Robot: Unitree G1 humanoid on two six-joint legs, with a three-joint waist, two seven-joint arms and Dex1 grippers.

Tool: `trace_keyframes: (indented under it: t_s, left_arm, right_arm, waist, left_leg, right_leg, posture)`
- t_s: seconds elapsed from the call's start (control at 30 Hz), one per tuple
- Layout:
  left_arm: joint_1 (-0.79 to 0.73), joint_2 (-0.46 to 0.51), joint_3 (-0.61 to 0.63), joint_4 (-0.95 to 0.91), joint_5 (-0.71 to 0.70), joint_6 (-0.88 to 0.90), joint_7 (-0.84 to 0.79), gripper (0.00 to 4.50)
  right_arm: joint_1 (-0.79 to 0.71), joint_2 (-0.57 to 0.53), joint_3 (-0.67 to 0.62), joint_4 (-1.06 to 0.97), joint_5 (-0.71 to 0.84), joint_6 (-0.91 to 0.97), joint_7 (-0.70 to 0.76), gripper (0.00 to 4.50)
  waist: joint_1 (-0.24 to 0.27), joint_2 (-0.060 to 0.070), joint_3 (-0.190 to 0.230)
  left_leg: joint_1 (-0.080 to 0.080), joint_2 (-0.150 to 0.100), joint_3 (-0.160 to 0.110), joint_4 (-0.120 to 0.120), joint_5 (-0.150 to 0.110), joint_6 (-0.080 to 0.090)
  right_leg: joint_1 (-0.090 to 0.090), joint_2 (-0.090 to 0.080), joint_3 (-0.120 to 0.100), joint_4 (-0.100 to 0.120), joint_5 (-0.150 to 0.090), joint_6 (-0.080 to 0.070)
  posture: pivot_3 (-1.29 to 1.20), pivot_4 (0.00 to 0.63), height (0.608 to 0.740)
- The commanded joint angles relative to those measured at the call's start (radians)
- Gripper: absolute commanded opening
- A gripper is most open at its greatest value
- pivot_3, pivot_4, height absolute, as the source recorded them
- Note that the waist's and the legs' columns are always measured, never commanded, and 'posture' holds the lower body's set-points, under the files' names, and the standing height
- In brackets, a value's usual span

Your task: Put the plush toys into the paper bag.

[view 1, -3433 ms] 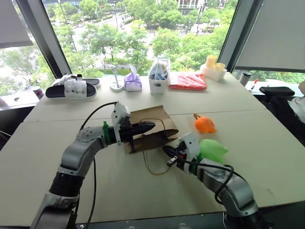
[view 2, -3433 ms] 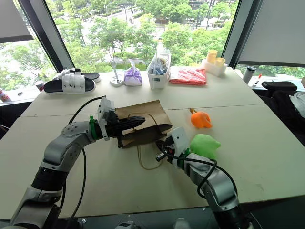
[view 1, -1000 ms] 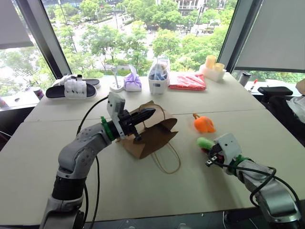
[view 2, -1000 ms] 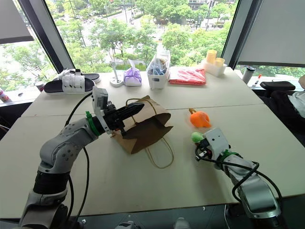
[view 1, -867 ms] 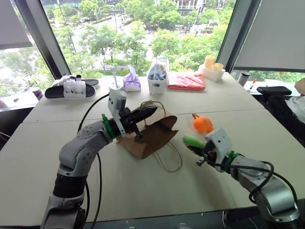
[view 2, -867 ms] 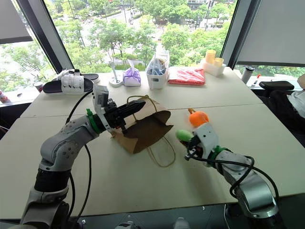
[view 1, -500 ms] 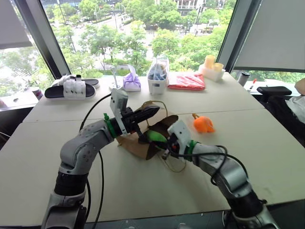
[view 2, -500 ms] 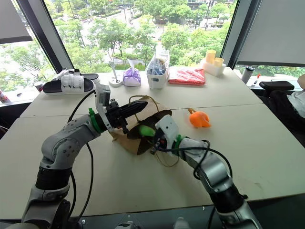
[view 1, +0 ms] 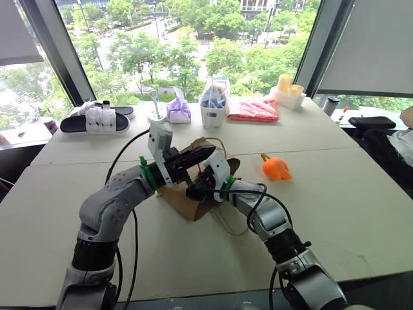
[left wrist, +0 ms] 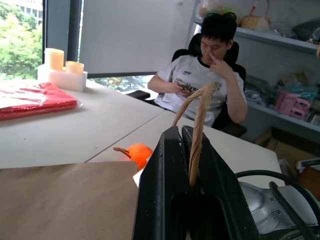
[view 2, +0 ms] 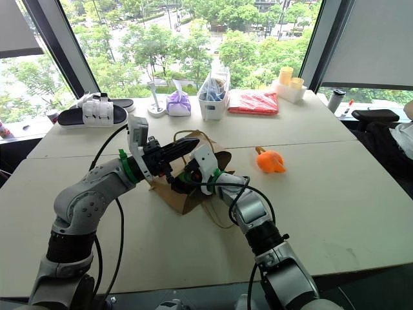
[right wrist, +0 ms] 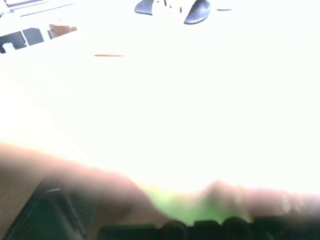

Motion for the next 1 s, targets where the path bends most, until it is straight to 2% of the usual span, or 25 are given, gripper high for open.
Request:
trace_keyframes:
  t_s: [0.03,0.1,0.2,0.27,0.37,0.5,0.7,0.9,1.0]
  left_arm:
    - [0.000,0.004,0.022,-0.037,-0.013,-0.015,0.000,0.00]
    - [0.000,0.007,0.022,-0.032,-0.010,-0.018,-0.003,0.00]
    - [-0.005,0.010,0.023,-0.018,-0.005,-0.025,-0.012,0.00]
    - [-0.008,0.014,0.021,-0.011,0.001,-0.033,-0.021,0.00]
    - [-0.011,0.013,0.020,-0.004,0.001,-0.037,-0.024,0.00]
    - [-0.015,0.013,0.011,-0.003,0.010,-0.044,-0.031,0.00]
    - [-0.009,0.013,0.013,-0.012,0.014,-0.048,-0.026,0.00]
    - [-0.004,0.008,0.018,-0.035,0.012,-0.042,-0.003,0.00]
    - [0.001,0.009,0.018,-0.043,0.010,-0.039,0.004,0.00]
  right_arm:
    - [0.022,-0.049,-0.044,-0.163,0.029,0.068,0.021,4.45]
    - [0.054,-0.110,-0.067,-0.264,0.048,0.133,0.042,4.45]
    - [0.153,-0.323,-0.230,-0.479,0.096,0.247,0.099,4.45]
    - [0.177,-0.428,-0.333,-0.494,0.127,0.293,0.123,4.45]
    - [0.136,-0.464,-0.338,-0.330,0.068,0.222,0.076,4.45]
    - [0.039,-0.472,-0.241,-0.014,-0.091,0.068,0.022,4.45]
    - [-0.121,-0.351,-0.212,0.428,-0.144,-0.127,-0.032,4.45]
    - [-0.249,-0.307,-0.159,0.761,-0.273,-0.331,-0.173,4.45]
    - [-0.277,-0.308,-0.162,0.806,-0.286,-0.377,-0.178,3.60]
  waist:
    - [0.000,0.000,0.000]
    - [0.000,0.000,0.000]
    - [0.005,0.000,0.000]
    - [0.016,0.000,0.000]
    - [0.006,0.000,0.000]
    - [-0.006,0.000,0.000]
    - [-0.004,0.000,0.000]
    - [-0.001,0.000,0.000]
    - [-0.002,0.000,0.000]
  left_leg:
    - [0.000,0.000,0.000,0.000,0.000,0.000]
    - [0.000,0.000,0.000,0.000,0.000,0.000]
    - [-0.001,0.000,0.001,0.001,-0.001,0.001]
    - [-0.002,-0.001,0.001,0.001,-0.002,0.003]
    - [-0.001,0.000,0.004,0.002,-0.004,0.008]
    - [0.004,0.002,0.007,-0.001,-0.004,0.007]
    - [0.001,0.001,0.008,0.000,0.000,0.001]
    - [0.000,0.001,0.007,0.000,0.000,0.001]
    - [0.000,0.001,0.007,0.000,0.000,0.001]
  right_leg:
    - [0.000,0.000,0.000,0.000,0.000,0.000]
    - [0.000,0.000,0.000,0.000,0.000,0.000]
    - [0.000,0.000,0.000,0.000,0.000,0.000]
    - [0.001,0.000,0.000,-0.001,0.000,0.000]
    - [0.003,0.000,0.000,-0.006,0.001,0.000]
    - [0.005,0.001,0.001,-0.005,0.001,-0.001]
    - [0.003,0.000,0.001,-0.007,0.001,-0.001]
    - [0.002,0.000,0.001,-0.008,0.001,-0.001]
    - [0.002,0.000,0.001,-0.008,0.001,-0.001]
  posture:
    - [0.00,0.150,0.740]
    - [0.00,0.150,0.740]
    - [0.00,0.150,0.740]
    - [0.00,0.150,0.740]
    - [0.00,0.150,0.740]
    - [0.00,0.150,0.740]
    - [0.00,0.150,0.740]
    - [0.00,0.150,0.740]
    - [0.00,0.150,0.740]
